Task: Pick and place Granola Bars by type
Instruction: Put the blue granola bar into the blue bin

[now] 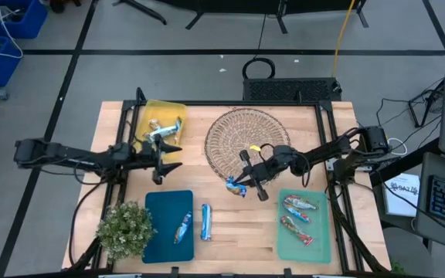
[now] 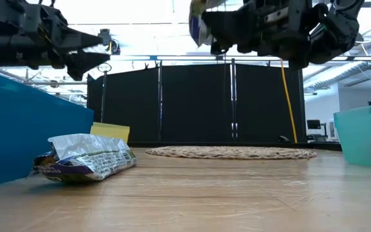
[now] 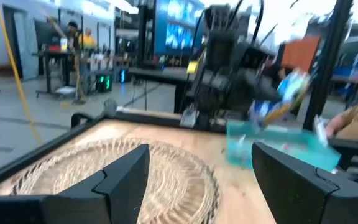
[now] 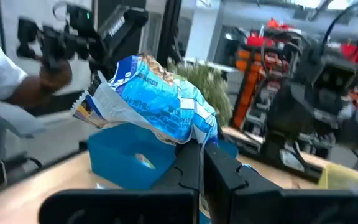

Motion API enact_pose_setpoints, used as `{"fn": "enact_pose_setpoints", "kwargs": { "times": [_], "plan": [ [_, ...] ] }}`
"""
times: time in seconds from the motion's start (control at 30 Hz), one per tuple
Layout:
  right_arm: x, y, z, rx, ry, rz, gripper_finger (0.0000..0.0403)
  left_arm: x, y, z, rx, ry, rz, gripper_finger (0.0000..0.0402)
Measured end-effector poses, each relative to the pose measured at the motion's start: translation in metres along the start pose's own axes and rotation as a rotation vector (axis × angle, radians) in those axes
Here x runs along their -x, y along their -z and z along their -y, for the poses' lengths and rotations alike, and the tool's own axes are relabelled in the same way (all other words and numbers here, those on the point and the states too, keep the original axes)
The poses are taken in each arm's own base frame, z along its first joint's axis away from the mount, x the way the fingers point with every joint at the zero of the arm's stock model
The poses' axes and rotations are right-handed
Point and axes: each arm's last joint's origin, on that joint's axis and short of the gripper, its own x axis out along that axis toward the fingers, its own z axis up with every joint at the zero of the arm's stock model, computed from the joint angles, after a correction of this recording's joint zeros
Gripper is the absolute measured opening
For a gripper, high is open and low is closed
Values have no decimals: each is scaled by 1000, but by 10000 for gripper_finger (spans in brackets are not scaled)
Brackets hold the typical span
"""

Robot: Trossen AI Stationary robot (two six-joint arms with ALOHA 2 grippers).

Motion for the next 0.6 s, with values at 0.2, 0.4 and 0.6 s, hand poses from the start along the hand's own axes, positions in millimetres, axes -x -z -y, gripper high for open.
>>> {"fn": "enact_pose_setpoints", "kwargs": {
  "times": [0.2,0.4,0.6],
  "plan": [
    [-13,-8,-6,-10,-42,22,0,-20,-1,4,-76,-11,-66,282],
    [-46,-2,-10,-33,-99,-31,0,-27,-14,5,-141,-1,-26,282],
    [-73,14,-6,-71,-147,-52,0,-23,-11,7,-43,72,-94,282]
  ]
}}
